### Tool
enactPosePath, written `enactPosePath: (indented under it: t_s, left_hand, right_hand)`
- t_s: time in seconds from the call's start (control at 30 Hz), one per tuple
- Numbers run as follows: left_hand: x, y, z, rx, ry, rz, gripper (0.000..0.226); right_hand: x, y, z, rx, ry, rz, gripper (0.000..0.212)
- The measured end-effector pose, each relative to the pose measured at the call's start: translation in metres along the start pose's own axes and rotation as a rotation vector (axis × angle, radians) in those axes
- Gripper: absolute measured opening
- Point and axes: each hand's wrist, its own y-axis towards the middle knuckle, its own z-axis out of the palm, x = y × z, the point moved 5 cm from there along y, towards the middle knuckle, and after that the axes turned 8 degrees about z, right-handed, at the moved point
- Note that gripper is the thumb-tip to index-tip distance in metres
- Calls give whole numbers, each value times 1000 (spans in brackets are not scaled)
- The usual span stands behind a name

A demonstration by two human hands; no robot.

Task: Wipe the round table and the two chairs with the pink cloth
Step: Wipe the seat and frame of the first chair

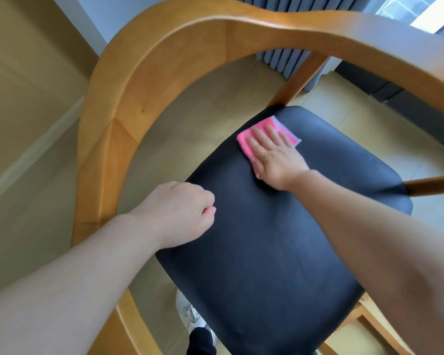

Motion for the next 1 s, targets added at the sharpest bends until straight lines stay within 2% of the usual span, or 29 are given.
enactPosePath:
  t_s: [0.17,0.3,0.37,0.5,0.57,0.77,1.0]
  left_hand:
    - [0,-4,1,18,-3,-16,36]
    - [7,-6,3,65,-26,-55,35]
    - [10,-6,3,76,-42,-68,33]
    - [11,-6,2,79,-48,-73,32]
    - [9,-6,1,85,-48,-71,32]
    - [-2,-5,0,72,-26,-33,32]
    - [-12,-12,2,85,-7,-1,33]
  right_hand:
    - [-54,39,-19,-45,103,289,55]
    - [-43,50,-20,-41,108,408,53]
    - [-27,50,-20,-30,127,370,54]
    - [28,41,-14,-2,75,30,52]
    - [45,32,-10,-17,42,-45,51]
    - [38,5,-5,-11,29,-94,53]
    - [30,-44,18,10,73,0,57]
